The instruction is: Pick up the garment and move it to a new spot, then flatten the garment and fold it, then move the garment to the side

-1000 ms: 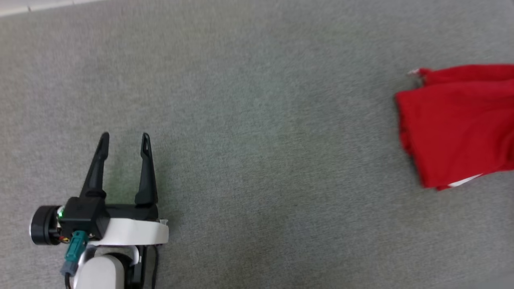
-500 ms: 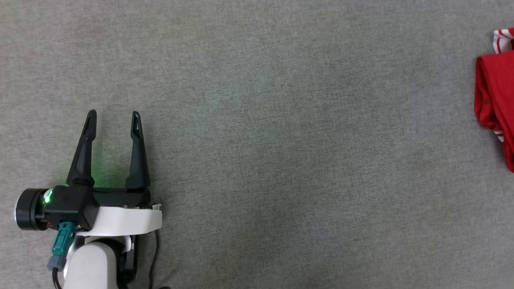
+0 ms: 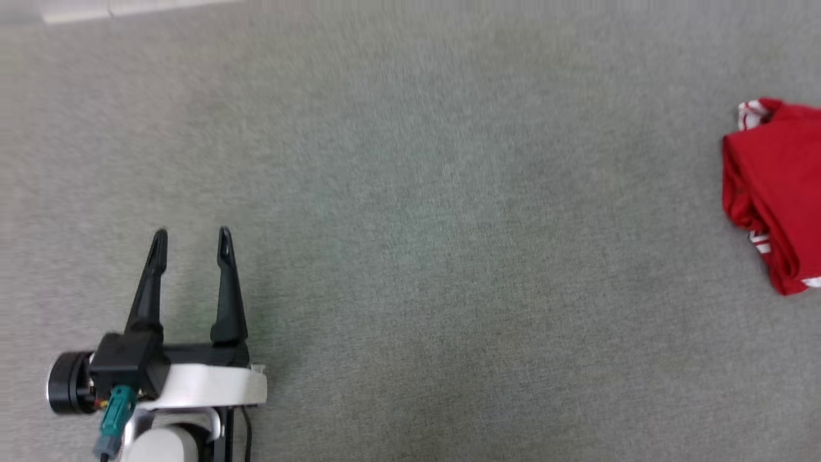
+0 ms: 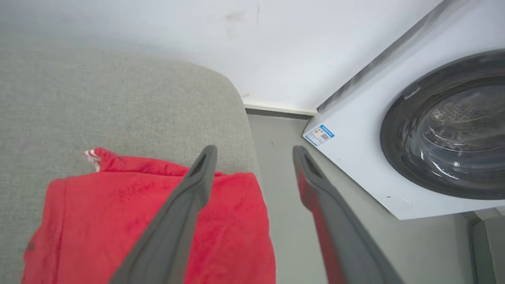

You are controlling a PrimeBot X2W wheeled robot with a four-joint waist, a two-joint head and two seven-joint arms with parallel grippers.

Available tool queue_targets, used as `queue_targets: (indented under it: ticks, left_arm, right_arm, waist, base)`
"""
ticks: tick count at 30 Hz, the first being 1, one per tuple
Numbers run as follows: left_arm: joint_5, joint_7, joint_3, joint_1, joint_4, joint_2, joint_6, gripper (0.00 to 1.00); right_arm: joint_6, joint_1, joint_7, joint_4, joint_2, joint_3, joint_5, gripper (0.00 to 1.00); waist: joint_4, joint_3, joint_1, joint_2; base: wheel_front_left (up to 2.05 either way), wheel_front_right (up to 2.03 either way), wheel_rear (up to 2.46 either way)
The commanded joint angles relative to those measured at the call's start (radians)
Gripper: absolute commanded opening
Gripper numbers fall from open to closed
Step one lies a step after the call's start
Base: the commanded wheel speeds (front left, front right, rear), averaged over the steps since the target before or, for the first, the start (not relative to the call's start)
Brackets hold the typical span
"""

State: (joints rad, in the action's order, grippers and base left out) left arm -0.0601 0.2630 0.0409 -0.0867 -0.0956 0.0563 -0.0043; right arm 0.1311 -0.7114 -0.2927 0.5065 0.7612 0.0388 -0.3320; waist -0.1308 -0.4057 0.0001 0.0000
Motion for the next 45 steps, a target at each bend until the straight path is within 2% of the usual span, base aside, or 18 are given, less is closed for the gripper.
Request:
queue_targets:
  ticks: [1,8,15,28,45]
  left_arm:
    - [-0.007,0.002,-0.002,0.024,0.002,-0.002,0.007,1.0]
    - [-0.022,0.002,-0.017,0.089,0.012,-0.005,0.023,1.0]
    - [-0.032,0.002,-0.023,0.123,0.027,-0.006,0.037,1.0]
    - [-0.037,0.002,-0.037,0.168,0.064,-0.006,0.037,1.0]
    - [-0.041,0.002,-0.037,0.228,0.116,-0.007,0.032,1.0]
  right_arm:
    - [-0.001,-0.001,0.073,-0.018,-0.041,-0.012,0.039,1.0]
    - [-0.001,0.053,0.361,-0.122,-0.213,-0.038,0.144,1.0]
    - [-0.001,0.176,0.518,-0.24,-0.366,-0.042,0.173,1.0]
    - [-0.001,0.476,0.558,-0.351,-0.594,-0.06,0.172,1.0]
    - [-0.001,0.731,0.557,-0.431,-0.681,-0.07,0.158,1.0]
  waist:
    - [0.023,0.078,-0.0001,0.0]
    - [0.063,0.171,-0.0001,0.0]
    - [0.106,0.237,-0.0001,0.0]
    - [0.156,0.329,-0.0001,0.0]
    - [0.153,0.411,-0.0001,0.0]
  base:
    - [0.0,0.0,0.0]
    - [0.0,0.0,0.0]
    - [0.0,0.0,0.0]
    - [0.0,0.0,0.0]
    - [0.0,0.0,0.0]
